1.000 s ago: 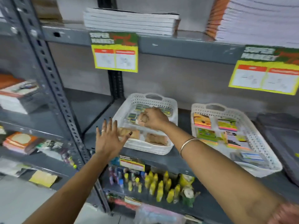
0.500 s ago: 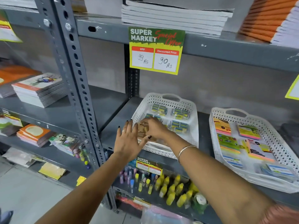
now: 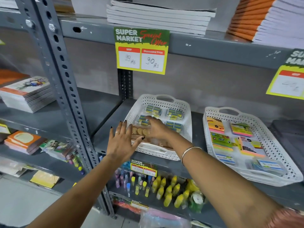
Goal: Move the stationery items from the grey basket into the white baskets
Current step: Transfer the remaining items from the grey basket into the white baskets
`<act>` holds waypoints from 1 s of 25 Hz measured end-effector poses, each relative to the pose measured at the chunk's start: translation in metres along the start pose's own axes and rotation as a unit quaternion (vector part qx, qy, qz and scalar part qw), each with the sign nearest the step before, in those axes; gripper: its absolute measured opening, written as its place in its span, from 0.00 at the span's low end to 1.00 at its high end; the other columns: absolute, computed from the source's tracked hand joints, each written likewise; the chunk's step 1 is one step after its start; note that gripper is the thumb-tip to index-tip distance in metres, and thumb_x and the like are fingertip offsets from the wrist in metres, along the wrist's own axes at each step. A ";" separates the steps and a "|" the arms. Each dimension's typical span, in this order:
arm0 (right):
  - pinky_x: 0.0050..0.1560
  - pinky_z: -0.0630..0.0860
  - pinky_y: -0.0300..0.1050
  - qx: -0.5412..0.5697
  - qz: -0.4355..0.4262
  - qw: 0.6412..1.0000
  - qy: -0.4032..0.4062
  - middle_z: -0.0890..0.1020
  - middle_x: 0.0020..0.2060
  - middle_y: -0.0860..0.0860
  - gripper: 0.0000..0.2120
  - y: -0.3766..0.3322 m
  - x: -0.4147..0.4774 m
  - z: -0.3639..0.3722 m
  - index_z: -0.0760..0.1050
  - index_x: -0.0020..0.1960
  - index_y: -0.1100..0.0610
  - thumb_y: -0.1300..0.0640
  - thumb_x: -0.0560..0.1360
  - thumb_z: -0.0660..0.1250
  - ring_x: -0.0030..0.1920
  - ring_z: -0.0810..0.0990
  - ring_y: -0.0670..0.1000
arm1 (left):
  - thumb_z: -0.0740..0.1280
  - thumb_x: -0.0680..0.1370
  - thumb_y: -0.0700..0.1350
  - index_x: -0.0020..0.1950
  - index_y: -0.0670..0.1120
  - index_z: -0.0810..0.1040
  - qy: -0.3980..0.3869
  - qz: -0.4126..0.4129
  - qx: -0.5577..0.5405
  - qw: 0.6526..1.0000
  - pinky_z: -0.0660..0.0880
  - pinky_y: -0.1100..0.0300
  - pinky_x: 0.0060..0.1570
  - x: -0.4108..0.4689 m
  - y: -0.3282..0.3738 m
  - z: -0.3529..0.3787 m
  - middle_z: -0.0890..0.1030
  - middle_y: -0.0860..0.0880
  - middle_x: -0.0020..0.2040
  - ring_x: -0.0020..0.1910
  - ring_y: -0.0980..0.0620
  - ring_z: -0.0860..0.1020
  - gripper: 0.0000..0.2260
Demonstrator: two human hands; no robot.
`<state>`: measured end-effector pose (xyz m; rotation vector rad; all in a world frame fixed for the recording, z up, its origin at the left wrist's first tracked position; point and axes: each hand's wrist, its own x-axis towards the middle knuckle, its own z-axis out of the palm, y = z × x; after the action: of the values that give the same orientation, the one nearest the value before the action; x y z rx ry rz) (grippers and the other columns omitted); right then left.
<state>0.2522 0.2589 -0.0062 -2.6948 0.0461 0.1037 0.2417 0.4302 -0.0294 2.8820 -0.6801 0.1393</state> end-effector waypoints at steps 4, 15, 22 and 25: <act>0.68 0.69 0.51 0.021 0.055 0.996 0.069 0.70 0.68 0.59 0.36 0.048 -0.033 -0.047 0.61 0.74 0.59 0.58 0.70 0.73 0.69 0.68 0.59 | 0.35 0.68 0.69 0.76 0.46 0.51 0.038 0.049 -0.033 0.998 0.44 0.46 0.74 0.006 0.042 -0.007 0.50 0.46 0.78 0.77 0.48 0.46 0.42; 0.66 0.70 0.47 -0.007 0.289 0.932 0.220 0.75 0.65 0.61 0.23 0.281 -0.221 -0.153 0.70 0.68 0.61 0.60 0.74 0.67 0.66 0.73 0.59 | 0.24 0.62 0.73 0.76 0.48 0.50 -0.015 0.347 -0.055 0.936 0.46 0.49 0.75 -0.016 0.301 0.015 0.49 0.48 0.78 0.77 0.48 0.46 0.50; 0.69 0.68 0.52 -0.080 0.457 0.867 0.183 0.71 0.68 0.63 0.24 0.405 -0.330 -0.177 0.66 0.69 0.63 0.55 0.77 0.64 0.70 0.67 0.61 | 0.43 0.76 0.64 0.76 0.50 0.49 -0.075 0.437 0.005 0.896 0.46 0.49 0.74 -0.031 0.434 0.045 0.48 0.49 0.79 0.77 0.50 0.45 0.32; 0.71 0.64 0.55 -0.091 0.533 0.827 0.156 0.65 0.72 0.62 0.25 0.434 -0.352 -0.172 0.61 0.72 0.63 0.55 0.79 0.60 0.73 0.62 0.61 | 0.50 0.79 0.60 0.76 0.49 0.51 -0.090 0.432 0.035 0.897 0.48 0.48 0.74 -0.031 0.452 0.054 0.49 0.48 0.79 0.77 0.50 0.45 0.28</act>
<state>-0.1091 -0.2014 -0.0096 -2.4738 1.6970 -0.0072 0.0132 0.0352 -0.0180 2.4352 -1.9715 0.0027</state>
